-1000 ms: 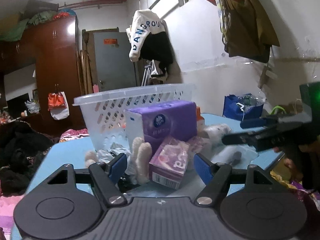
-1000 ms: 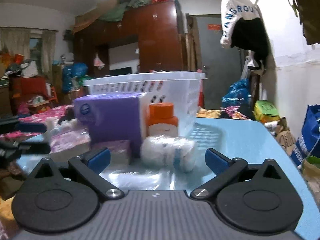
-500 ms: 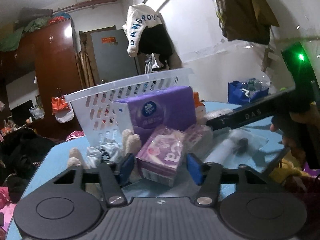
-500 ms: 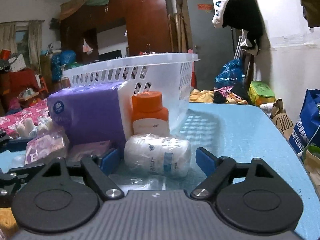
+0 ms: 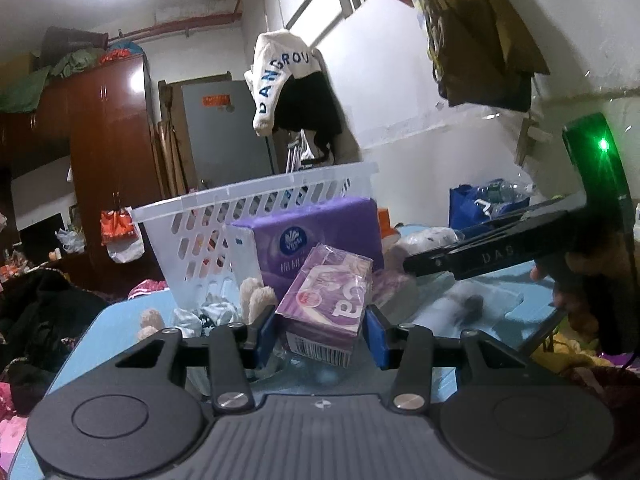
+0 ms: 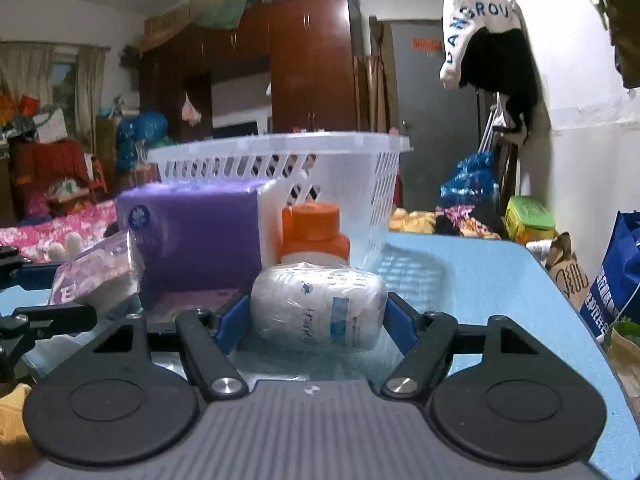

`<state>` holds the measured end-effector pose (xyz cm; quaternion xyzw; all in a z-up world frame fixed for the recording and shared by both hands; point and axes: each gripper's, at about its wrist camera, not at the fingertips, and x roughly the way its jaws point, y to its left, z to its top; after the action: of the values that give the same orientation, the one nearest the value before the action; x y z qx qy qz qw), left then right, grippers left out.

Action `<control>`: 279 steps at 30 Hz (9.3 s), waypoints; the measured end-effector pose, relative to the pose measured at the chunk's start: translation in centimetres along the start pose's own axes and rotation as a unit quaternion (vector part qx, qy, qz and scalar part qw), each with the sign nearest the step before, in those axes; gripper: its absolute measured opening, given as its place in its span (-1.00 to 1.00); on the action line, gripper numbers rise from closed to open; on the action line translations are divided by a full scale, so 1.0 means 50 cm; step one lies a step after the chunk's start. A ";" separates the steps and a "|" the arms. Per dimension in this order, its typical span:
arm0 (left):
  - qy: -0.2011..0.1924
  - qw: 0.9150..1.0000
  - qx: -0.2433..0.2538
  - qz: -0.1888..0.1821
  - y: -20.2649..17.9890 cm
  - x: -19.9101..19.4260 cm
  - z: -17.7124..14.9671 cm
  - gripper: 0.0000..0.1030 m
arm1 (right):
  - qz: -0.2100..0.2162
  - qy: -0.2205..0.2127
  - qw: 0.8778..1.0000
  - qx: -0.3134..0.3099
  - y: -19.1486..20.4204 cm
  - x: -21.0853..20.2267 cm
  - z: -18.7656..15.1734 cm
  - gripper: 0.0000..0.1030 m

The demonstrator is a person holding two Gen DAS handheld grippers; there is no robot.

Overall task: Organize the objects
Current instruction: 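Grasp the wrapped white bottle with the right tool while the left tool grasps the pink tissue pack, then carry both items over the basket and open both tools to drop them, then grasp the large purple tissue pack between both tools, then carry the purple tissue pack into the basket and release both tools, then grasp the orange-capped bottle with the right tool while the left tool grasps a pink tissue pack, then carry both items over the basket and open both tools to drop them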

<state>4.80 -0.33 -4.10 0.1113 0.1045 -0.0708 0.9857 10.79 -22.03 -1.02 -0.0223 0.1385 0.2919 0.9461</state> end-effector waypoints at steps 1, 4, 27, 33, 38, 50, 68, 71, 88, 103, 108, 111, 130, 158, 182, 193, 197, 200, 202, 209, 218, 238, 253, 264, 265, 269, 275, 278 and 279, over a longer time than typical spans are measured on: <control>-0.005 1.000 0.000 -0.001 0.001 -0.004 0.002 -0.03 | -0.003 -0.006 1.000 0.001 -0.003 -0.006 0.000 0.44; -0.022 1.000 -0.008 -0.003 0.005 -0.019 0.011 -0.04 | 0.000 -0.029 1.000 0.007 -0.016 -0.024 0.005 0.44; 0.068 0.992 -0.091 0.050 0.228 0.185 0.306 -0.04 | -0.004 0.042 0.999 0.005 -0.014 0.199 0.342 0.45; 0.170 0.980 -0.080 0.067 0.244 0.316 0.322 -0.04 | -0.013 0.128 0.992 0.003 -0.011 0.297 0.338 0.45; 0.201 0.973 -0.090 0.069 0.271 0.372 0.310 -0.04 | -0.006 0.153 0.988 0.004 -0.015 0.317 0.319 0.45; 0.214 0.968 -0.106 0.073 0.289 0.391 0.282 0.10 | -0.009 0.176 0.984 -0.009 -0.003 0.325 0.318 0.67; 0.017 0.994 -0.111 -0.015 0.174 0.058 0.125 0.63 | 0.154 -0.035 0.986 0.052 -0.074 0.031 0.119 1.00; 0.013 0.995 -0.089 -0.041 0.146 0.073 0.108 0.63 | 0.152 -0.028 0.988 0.016 -0.053 0.055 0.116 0.92; 0.024 0.994 -0.083 -0.066 0.147 0.120 0.056 0.61 | 0.183 0.025 0.982 -0.033 -0.015 0.107 0.110 0.13; 0.032 0.996 -0.052 -0.058 0.121 0.136 0.054 0.17 | 0.159 0.039 0.982 -0.090 0.019 0.099 0.105 -0.11; 0.016 0.997 -0.049 -0.058 0.117 0.123 0.056 0.12 | 0.155 0.025 0.984 -0.084 0.012 0.084 0.110 -0.13; 0.001 0.997 -0.045 -0.059 0.112 0.108 0.064 0.12 | 0.143 0.006 0.985 -0.092 0.022 0.064 0.116 -0.14; -0.100 0.994 -0.011 -0.046 0.112 0.038 0.238 0.10 | 0.109 -0.068 0.984 -0.122 0.041 0.029 0.293 -0.14; 0.045 0.999 0.008 -0.016 0.205 0.338 0.310 0.10 | 0.044 0.065 0.993 -0.086 0.025 0.278 0.294 -0.14; 0.068 0.997 -0.044 -0.008 0.221 0.351 0.268 0.41 | 0.021 0.060 0.996 -0.059 -0.001 0.228 0.321 0.94; 0.010 0.997 -0.080 -0.019 0.097 0.076 0.176 0.73 | 0.042 -0.004 0.999 -0.004 -0.050 0.013 0.147 1.00; 0.052 0.995 -0.076 -0.039 0.024 0.080 0.123 0.73 | 0.033 0.044 0.998 0.012 -0.045 0.058 0.114 1.00; 0.078 0.993 -0.068 -0.051 -0.009 0.109 0.102 0.73 | 0.043 0.052 0.997 0.021 -0.050 0.083 0.113 1.00; 0.096 0.992 -0.065 -0.044 -0.019 0.134 0.096 0.73 | 0.049 0.057 0.997 0.026 -0.049 0.096 0.117 1.00; 0.101 0.993 -0.046 -0.026 -0.041 0.135 0.078 0.73 | 0.040 0.075 0.996 0.015 -0.037 0.099 0.099 0.91; 0.106 0.994 -0.017 -0.005 -0.079 0.159 0.071 0.73 | 0.036 0.095 0.994 0.032 -0.057 0.130 0.091 0.66; 0.125 0.991 -0.006 0.038 -0.099 0.185 0.073 0.73 | 0.029 0.102 0.994 0.018 -0.044 0.130 0.096 0.02; 0.084 0.996 -0.032 0.014 -0.085 0.161 0.071 0.46 | 0.029 0.082 0.996 0.028 -0.050 0.121 0.098 0.02; 0.043 0.998 -0.034 0.001 -0.068 0.124 0.096 0.46 | 0.035 0.032 0.998 0.047 -0.061 0.078 0.100 0.01; 0.038 0.999 -0.035 0.000 -0.063 0.119 0.100 0.46 | 0.034 0.029 0.998 0.049 -0.062 0.071 0.102 0.01; 0.015 0.999 -0.044 -0.001 -0.044 0.100 0.119 0.46 | 0.033 0.011 0.998 0.055 -0.067 0.038 0.119 0.01; -0.022 0.998 -0.055 0.000 0.003 0.069 0.175 0.46 | 0.069 -0.022 0.995 0.066 -0.066 -0.014 0.181 0.01; -0.036 0.997 -0.064 0.004 0.044 0.060 0.223 0.46 | 0.067 -0.036 0.996 0.055 -0.054 -0.011 0.239 0.01; -0.039 0.997 -0.070 0.007 0.064 0.061 0.243 0.46 | 0.069 -0.036 0.996 0.052 -0.049 -0.002 0.259 0.01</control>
<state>10.59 -0.44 7.46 0.0400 0.0697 -0.0609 0.9949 15.30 -22.51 11.36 0.0468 0.1203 0.3497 0.9279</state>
